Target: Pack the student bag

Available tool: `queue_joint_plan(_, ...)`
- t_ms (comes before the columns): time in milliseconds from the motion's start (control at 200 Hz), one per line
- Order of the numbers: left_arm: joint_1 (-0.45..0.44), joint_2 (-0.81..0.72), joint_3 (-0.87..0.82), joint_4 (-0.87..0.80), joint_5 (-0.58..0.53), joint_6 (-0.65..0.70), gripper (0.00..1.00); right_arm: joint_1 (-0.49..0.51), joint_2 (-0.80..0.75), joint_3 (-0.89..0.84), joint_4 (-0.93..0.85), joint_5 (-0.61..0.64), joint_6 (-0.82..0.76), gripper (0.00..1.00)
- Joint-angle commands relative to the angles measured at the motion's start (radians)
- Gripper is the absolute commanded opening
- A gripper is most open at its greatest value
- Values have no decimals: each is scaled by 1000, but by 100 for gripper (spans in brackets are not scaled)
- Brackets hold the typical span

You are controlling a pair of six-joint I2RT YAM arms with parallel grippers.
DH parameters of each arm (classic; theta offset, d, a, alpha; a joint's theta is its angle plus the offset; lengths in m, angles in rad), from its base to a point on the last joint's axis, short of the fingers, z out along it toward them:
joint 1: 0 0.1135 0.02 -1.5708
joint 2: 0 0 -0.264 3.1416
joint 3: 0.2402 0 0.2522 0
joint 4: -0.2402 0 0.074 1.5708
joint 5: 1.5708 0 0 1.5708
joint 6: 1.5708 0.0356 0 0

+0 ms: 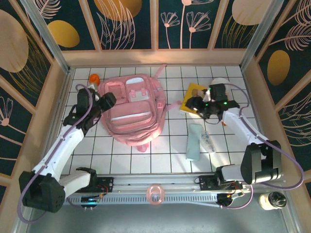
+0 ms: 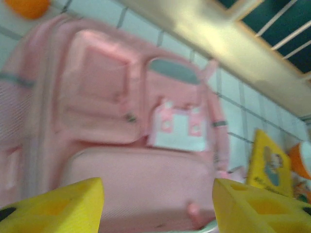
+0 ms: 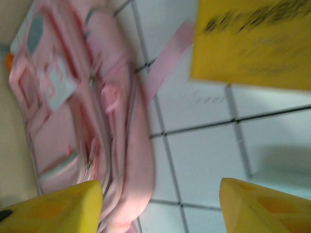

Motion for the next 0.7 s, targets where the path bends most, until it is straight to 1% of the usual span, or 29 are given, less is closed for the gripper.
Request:
queue_joint_plan(0, -78, 114, 110, 52, 27, 61, 60, -118, -7, 25, 3, -48, -112, 64)
queue_joint_plan(90, -153, 215, 172, 106, 38, 76, 59, -187, 14, 14, 10, -52, -136, 64)
queue_joint_plan(160, -214, 289, 216, 148, 27, 95, 58, -211, 43, 14, 6, 5, -154, 61)
queue_joint_plan(235, -263, 382, 269, 178, 38, 89, 57, -212, 80, 19, 6, 67, -177, 60)
queue_joint_plan(315, -306, 486, 336, 196, 74, 78, 55, -211, 117, 21, 25, 76, -191, 58)
queue_joint_plan(340, -318, 519, 358, 198, 80, 78, 55, -212, 135, 22, 29, 81, -191, 57)
queue_joint_plan(425, -359, 633, 436, 201, 96, 86, 53, -210, 190, 38, 36, 106, -192, 56)
queue_joint_plan(575, -405, 783, 535, 243, 135, 61, 53, -191, 258, 39, 63, 167, -191, 55)
queue_joint_plan(696, -431, 885, 616, 241, 161, 53, 51, -183, 319, 38, 91, 150, -197, 53)
